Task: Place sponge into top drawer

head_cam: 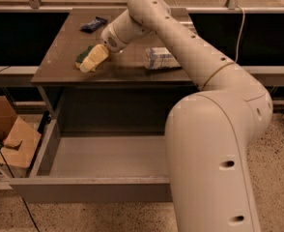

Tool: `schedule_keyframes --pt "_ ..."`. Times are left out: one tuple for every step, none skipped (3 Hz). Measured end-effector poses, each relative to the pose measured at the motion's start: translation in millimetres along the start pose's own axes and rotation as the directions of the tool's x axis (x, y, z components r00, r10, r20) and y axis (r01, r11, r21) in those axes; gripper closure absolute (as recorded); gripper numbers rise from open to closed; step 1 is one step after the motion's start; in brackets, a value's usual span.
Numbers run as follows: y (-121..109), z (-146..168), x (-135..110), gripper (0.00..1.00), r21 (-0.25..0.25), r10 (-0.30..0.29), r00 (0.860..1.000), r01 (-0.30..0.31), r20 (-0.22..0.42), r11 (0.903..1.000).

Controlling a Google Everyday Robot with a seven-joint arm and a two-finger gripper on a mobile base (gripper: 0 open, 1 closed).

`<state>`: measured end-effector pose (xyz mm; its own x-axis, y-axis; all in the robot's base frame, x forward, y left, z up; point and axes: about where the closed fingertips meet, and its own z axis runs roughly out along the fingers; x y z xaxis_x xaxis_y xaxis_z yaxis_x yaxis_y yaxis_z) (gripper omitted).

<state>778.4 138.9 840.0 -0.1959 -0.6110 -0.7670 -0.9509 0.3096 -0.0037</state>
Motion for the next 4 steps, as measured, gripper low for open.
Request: schedule_keyframes --pt "6 22 -7 0.27 -0.044 0.002 1.000 -0.002 -0.007 0.9990" --pt "12 27 -9 0.50 -0.051 -0.007 1.000 0.006 -0.021 0.9987" --pt "19 6 -15 0.73 -0.022 -0.027 1.000 0.026 -0.015 0.9994" --pt "41 -34 -14 0.96 0.011 -0.047 0.999 0.047 0.019 0.9988"
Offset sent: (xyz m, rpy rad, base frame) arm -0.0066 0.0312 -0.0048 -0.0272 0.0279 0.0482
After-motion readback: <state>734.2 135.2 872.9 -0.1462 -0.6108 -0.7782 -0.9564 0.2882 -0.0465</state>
